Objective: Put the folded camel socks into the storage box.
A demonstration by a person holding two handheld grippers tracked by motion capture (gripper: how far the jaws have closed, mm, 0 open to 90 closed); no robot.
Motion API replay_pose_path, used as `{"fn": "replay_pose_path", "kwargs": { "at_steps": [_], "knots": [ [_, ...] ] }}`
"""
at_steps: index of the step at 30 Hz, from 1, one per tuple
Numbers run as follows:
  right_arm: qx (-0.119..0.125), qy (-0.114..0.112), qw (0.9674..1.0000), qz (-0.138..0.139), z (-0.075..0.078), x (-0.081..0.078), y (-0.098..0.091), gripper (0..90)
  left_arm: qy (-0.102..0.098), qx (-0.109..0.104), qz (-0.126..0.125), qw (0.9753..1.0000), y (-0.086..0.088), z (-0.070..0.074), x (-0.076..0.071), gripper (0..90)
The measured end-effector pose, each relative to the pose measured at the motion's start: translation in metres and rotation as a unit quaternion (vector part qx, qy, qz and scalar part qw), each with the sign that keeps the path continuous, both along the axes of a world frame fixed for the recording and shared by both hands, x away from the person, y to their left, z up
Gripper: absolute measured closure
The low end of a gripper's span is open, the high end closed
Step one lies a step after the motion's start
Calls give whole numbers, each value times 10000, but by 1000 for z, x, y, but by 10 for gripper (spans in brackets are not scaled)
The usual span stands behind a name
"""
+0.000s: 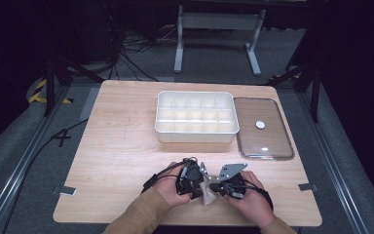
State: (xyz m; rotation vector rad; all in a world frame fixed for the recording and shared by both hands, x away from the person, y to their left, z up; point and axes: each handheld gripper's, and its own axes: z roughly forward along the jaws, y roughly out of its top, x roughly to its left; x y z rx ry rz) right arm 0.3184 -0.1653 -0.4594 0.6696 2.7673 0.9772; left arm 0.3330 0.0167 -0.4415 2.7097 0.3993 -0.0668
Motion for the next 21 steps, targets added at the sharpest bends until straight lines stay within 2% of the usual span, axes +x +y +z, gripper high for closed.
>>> {"fn": "replay_pose_path", "kwargs": {
  "at_steps": [1, 3, 8, 10, 12, 13, 15, 19, 21],
  "knots": [
    [48, 27, 10000, -18, -1, 1, -1, 896, -53, 39, -38, 10000, -1, -1, -1, 682],
    [115, 42, 9999, -62, -2, 2, -2, 896, -16, 100, -73, 9999, -2, -2, -2, 677],
    [110, 2, 9998, -136, -2, 2, -2, 897, 38, 51, -167, 9998, -4, -3, -5, 696],
    [107, 2, 9998, -154, -1, 2, -2, 897, 82, 61, -133, 9999, -4, -2, -6, 706],
    [78, -13, 9997, -226, -1, 1, -1, 897, 35, 35, -113, 9999, -4, -2, -5, 708],
    [60, -3, 9997, -217, -1, 1, -1, 897, 1, -4, 66, 10000, -3, 0, -2, 702],
    [56, -2, 9996, -269, -1, 1, 0, 897, -14, -87, 142, 9999, -2, 1, -1, 689],
    [-17, 31, 9995, -327, 1, -1, 2, 895, -199, -263, 155, 9993, -2, 5, 0, 692],
    [5, 54, 9994, -338, 1, -1, 3, 894, -233, -253, 188, 9992, -2, 7, -1, 691]
  ]
}}
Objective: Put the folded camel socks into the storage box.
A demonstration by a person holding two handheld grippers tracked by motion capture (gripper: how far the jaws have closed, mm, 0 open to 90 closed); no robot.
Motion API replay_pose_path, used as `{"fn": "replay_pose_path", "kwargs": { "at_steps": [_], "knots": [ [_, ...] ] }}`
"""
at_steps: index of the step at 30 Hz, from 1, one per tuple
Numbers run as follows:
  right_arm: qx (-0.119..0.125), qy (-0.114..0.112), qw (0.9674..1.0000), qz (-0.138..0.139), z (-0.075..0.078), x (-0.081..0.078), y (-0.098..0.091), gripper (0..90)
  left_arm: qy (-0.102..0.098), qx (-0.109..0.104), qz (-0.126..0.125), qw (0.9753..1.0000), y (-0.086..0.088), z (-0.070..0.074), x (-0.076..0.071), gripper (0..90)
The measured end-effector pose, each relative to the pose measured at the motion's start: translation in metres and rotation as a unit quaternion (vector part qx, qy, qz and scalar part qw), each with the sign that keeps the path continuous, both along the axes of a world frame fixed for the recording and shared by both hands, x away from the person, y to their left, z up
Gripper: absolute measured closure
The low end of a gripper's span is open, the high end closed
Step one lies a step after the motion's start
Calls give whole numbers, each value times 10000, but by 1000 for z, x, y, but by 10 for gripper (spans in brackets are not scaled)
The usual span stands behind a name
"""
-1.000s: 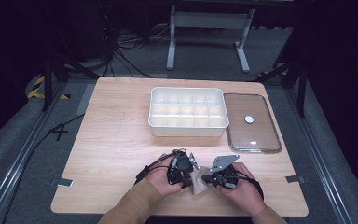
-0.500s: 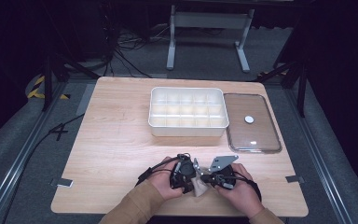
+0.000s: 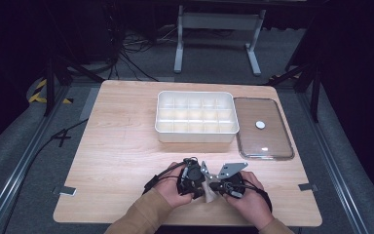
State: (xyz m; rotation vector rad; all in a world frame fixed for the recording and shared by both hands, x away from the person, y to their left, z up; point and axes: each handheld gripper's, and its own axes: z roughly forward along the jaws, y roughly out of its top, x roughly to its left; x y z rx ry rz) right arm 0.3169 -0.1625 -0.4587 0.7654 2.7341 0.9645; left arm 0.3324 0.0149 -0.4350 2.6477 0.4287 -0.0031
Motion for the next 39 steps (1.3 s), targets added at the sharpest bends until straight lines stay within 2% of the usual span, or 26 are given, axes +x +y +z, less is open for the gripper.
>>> {"fn": "replay_pose_path", "kwargs": {
  "at_steps": [2, 4, 6, 8, 9, 10, 12, 15, 21, 22, 24, 25, 26, 27, 28, 29, 31, 37, 39],
  "knots": [
    [31, 90, 10000, 7, 1, -1, 1, 894, -76, -31, 10, 10000, 0, 1, 1, 682],
    [63, 106, 9999, 16, 0, -1, 2, 893, -71, -34, 0, 10000, 0, 1, 1, 679],
    [220, 302, 9993, -44, 0, -1, 2, 891, -37, -15, -21, 10000, 1, 2, 3, 676],
    [315, 382, 9987, -88, -2, 0, 2, 890, 70, -20, 42, 10000, 2, 1, 3, 676],
    [326, 383, 9987, -78, -2, 0, 2, 884, 38, -10, -1, 10000, 3, 1, 4, 676],
    [351, 407, 9985, -62, -1, 0, 2, 866, 94, -24, 36, 9999, 5, 1, 3, 676],
    [378, 368, 9986, -80, 2, -1, 1, 826, 149, -24, 71, 9999, 8, 1, 5, 680],
    [368, 306, 9988, -62, 5, -1, -1, 826, 146, 25, 86, 9999, 9, 1, 5, 687],
    [562, 157, 9981, -209, 22, 2, -18, 808, 136, -23, 129, 9998, 10, 1, 6, 683],
    [488, 62, 9982, -338, 27, 5, -29, 811, 100, -13, 121, 9999, 10, 1, 7, 684],
    [411, 48, 9985, -363, 27, 6, -33, 811, 157, -24, 155, 9998, 11, 1, 6, 685],
    [215, 142, 9989, -398, 25, 9, -39, 809, 143, -20, 122, 9998, 11, 2, 7, 686],
    [215, 142, 9989, -398, 25, 9, -39, 809, 143, -20, 122, 9998, 11, 2, 7, 687],
    [49, 300, 9988, -391, 19, 11, -40, 809, 146, -20, 123, 9998, 11, 2, 7, 686],
    [7, 373, 9986, -376, 16, 11, -39, 811, 143, -64, 175, 9997, 11, 2, 7, 686],
    [7, 373, 9986, -376, 16, 11, -39, 811, 143, -64, 175, 9997, 11, 2, 7, 686],
    [-61, 496, 9985, -221, 8, 11, -32, 827, 169, -226, 181, 9994, 12, 4, 8, 690],
    [-22, 608, 9981, -106, 3, 8, -23, 839, 102, -347, 185, 9992, 13, 5, 7, 700],
    [-8, 632, 9980, -89, 3, 7, -20, 841, 67, -328, 165, 9993, 13, 6, 7, 701]
  ]
}}
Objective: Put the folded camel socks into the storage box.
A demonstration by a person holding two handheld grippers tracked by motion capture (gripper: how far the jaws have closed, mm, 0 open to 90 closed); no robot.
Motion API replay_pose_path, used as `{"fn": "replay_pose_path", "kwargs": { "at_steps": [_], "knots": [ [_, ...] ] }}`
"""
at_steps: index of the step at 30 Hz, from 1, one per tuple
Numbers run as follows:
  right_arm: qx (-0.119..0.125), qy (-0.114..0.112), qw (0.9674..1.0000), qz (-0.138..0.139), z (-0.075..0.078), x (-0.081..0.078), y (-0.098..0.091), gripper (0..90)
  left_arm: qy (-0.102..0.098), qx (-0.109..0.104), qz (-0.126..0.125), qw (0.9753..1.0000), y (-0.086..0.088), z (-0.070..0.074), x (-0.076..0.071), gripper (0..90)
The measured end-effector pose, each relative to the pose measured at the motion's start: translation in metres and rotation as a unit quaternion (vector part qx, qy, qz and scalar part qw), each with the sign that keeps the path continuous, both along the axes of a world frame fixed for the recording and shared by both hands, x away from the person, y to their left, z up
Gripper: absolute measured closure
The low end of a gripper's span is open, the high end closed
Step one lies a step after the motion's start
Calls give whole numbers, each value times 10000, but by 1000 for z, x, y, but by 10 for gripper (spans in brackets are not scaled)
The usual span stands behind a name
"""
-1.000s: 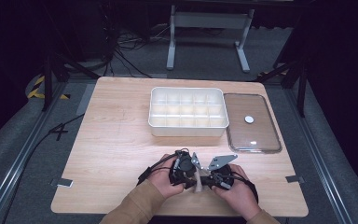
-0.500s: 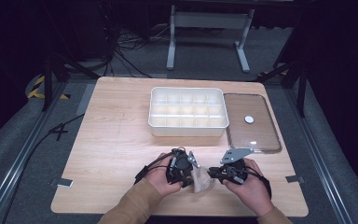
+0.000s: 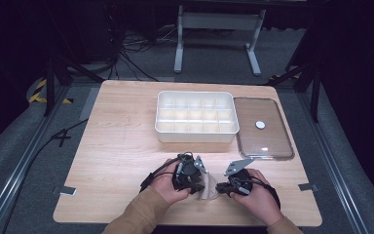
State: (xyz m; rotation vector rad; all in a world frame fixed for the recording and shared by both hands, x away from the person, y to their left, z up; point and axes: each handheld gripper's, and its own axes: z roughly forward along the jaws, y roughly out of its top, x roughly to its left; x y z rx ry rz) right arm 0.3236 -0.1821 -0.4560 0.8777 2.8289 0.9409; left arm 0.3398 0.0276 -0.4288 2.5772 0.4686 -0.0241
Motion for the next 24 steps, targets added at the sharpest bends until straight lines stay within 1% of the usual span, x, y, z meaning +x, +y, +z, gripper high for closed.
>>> {"fn": "replay_pose_path", "kwargs": {
  "at_steps": [2, 3, 6, 7, 8, 9, 10, 12, 13, 14, 15, 16, 20, 22, 23, 24],
  "knots": [
    [71, 47, 10000, 48, -2, -2, 4, 841, -25, 37, 9, 10000, -1, 1, -1, 702],
    [78, 61, 9999, 47, -2, -3, 6, 841, -81, 27, -5, 10000, -1, 0, 0, 702],
    [94, 101, 9999, 64, -3, -5, 9, 841, -89, 51, 27, 9999, -2, 0, -1, 701],
    [112, 104, 9998, 96, -3, -5, 10, 840, -126, 44, 2, 9999, -2, 0, -1, 701],
    [123, 117, 9998, 100, -3, -5, 11, 840, -122, 79, -1, 9999, -3, 0, -1, 701],
    [143, 97, 9998, 135, -4, -6, 11, 841, -158, 99, -29, 9998, -4, -1, -1, 701],
    [134, 92, 9998, 126, -4, -6, 12, 840, -146, 110, 27, 9998, -5, -1, -2, 701],
    [129, 94, 9998, 144, -4, -6, 13, 839, -169, 118, -2, 9998, -7, -2, -1, 702],
    [129, 97, 9998, 145, -4, -6, 13, 839, -110, 82, 99, 9999, -8, -3, -1, 703],
    [133, 101, 9998, 138, -4, -6, 13, 838, -97, 136, 61, 9998, -9, -3, -1, 705],
    [132, 100, 9998, 144, -4, -6, 12, 837, -123, 103, 87, 9998, -11, -5, -1, 707],
    [125, 101, 9997, 157, -4, -6, 13, 836, -153, 113, 102, 9998, -11, -6, -2, 708],
    [117, 129, 9997, 167, -3, -6, 12, 825, -162, 124, 113, 9997, -11, -5, -3, 709],
    [115, 120, 9997, 157, 2, -6, 8, 818, -155, 141, 118, 9997, -11, -5, -2, 711],
    [149, 82, 9997, 145, 6, -5, 5, 816, -197, 132, 116, 9997, -11, -5, -2, 710],
    [225, 8, 9997, 83, 11, -4, 1, 813, -179, 129, 119, 9997, -11, -5, -2, 711]
  ]
}}
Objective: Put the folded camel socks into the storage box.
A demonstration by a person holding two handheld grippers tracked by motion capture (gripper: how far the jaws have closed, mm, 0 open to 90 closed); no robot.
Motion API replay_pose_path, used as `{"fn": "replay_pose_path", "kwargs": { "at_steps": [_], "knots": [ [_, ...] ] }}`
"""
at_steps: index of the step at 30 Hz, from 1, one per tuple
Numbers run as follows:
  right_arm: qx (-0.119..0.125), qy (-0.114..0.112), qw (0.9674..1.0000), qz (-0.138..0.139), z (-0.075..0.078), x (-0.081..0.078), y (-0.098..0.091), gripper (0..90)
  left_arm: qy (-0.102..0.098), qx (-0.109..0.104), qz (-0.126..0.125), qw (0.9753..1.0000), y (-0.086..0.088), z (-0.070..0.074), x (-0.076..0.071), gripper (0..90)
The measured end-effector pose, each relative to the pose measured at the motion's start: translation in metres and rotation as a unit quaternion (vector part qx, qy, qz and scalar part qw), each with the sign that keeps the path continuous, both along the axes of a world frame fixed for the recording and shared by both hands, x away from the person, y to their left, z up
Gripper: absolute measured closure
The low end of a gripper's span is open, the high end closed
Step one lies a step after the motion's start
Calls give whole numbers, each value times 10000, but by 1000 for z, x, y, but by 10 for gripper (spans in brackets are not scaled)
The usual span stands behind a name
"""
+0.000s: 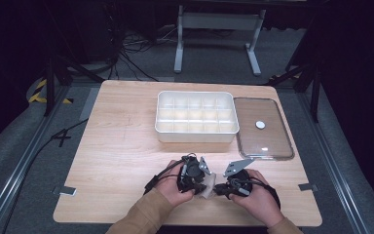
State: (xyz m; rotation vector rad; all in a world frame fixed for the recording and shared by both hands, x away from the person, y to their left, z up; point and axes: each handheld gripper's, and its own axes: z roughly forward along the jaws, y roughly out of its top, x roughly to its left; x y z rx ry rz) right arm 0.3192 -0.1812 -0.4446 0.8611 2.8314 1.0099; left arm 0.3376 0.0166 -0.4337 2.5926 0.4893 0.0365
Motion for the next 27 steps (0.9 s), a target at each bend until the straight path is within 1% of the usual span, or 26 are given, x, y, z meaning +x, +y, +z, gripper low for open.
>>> {"fn": "replay_pose_path", "kwargs": {
  "at_steps": [1, 2, 3, 5, 6, 8, 10, 12, 14, 17, 19, 21, 25, 27],
  "knots": [
    [48, -55, 10000, -56, 5, 0, -3, 812, 0, 0, 0, 10000, 0, 0, 0, 711],
    [48, -55, 10000, -56, 5, 0, -3, 812, -2, 8, 3, 10000, 0, 0, 0, 711],
    [280, -262, 9992, -127, 16, 0, -8, 812, 17, 1, -1, 10000, 0, 0, 0, 711],
    [470, -411, 9979, -145, 22, -2, -8, 809, 7, 3, 6, 10000, 0, 0, 0, 711],
    [470, -411, 9979, -145, 22, -2, -8, 809, 12, 1, 4, 10000, -1, 0, 0, 711],
    [660, -531, 9963, -108, 23, -3, -5, 800, 48, 14, 6, 10000, 0, 0, 0, 711],
    [805, -628, 9947, -105, 22, -4, -2, 779, 34, -28, 15, 10000, -1, 0, 0, 710],
    [891, -748, 9932, -102, 20, -5, 2, 765, 27, -32, 20, 10000, 0, 0, 0, 710],
    [836, -773, 9934, -152, 17, -5, 5, 757, 33, -36, 8, 10000, 0, 0, 0, 712],
    [792, -742, 9941, -92, 15, -6, 9, 727, 49, -27, 20, 10000, 0, 0, -1, 714],
    [667, -747, 9950, -50, 11, -6, 11, 695, 32, -36, 5, 10000, 0, 0, 0, 716],
    [648, -751, 9951, -36, 10, -6, 11, 689, 33, -40, 2, 10000, 0, 0, 0, 717],
    [538, -598, 9968, 18, 7, -5, 10, 639, 46, -44, -9, 10000, 0, -1, 0, 719],
    [469, -570, 9972, 71, 7, -5, 10, 615, 81, -42, 3, 10000, 0, -1, -1, 721]
  ]
}}
